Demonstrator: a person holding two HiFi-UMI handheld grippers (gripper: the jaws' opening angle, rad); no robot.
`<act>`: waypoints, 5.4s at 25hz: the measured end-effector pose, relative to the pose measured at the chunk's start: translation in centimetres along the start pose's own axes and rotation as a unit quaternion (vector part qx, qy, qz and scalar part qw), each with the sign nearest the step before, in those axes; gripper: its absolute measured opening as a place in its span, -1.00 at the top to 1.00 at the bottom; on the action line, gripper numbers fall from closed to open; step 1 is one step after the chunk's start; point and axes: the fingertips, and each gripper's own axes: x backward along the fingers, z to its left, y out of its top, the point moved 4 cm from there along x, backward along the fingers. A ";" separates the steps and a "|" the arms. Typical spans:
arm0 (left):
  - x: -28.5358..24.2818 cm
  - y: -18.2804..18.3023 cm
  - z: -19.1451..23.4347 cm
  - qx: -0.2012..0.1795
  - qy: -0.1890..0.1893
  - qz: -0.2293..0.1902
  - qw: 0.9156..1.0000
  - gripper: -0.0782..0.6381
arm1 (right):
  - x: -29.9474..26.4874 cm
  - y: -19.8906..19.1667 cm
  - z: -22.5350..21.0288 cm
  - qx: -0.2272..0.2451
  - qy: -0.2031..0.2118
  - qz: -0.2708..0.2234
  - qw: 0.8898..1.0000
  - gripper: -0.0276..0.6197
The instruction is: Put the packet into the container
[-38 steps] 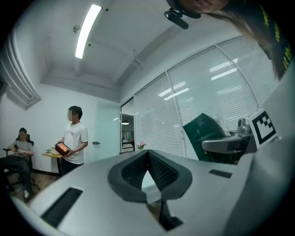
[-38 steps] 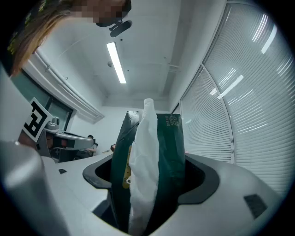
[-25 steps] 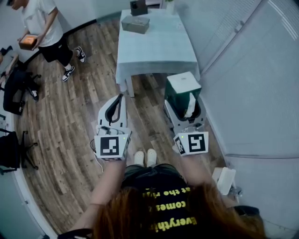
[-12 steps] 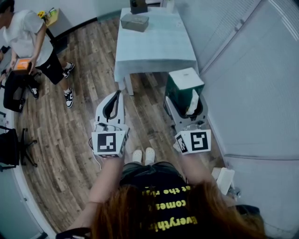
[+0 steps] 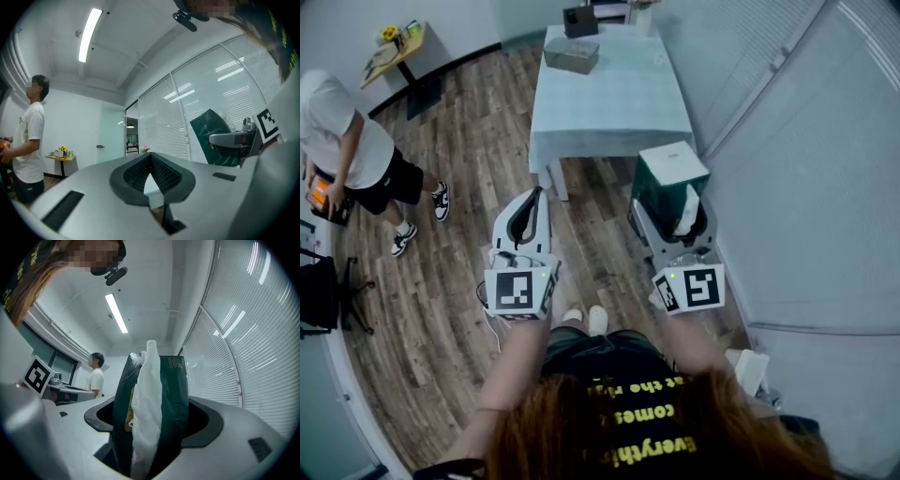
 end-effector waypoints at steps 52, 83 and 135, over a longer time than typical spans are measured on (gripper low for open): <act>-16.0 -3.1 12.3 0.023 -0.051 -0.009 0.998 0.78 | -18.4 -4.0 -0.9 -0.004 -0.040 0.000 0.999 -0.30; -26.5 -2.9 10.1 0.013 0.004 -0.013 1.000 0.78 | -24.9 -5.2 -11.8 -0.015 0.001 0.002 1.000 -0.30; -41.5 -4.1 17.6 0.008 -0.016 -0.009 1.000 0.78 | -40.6 -9.0 -13.8 -0.028 0.016 0.001 0.999 -0.30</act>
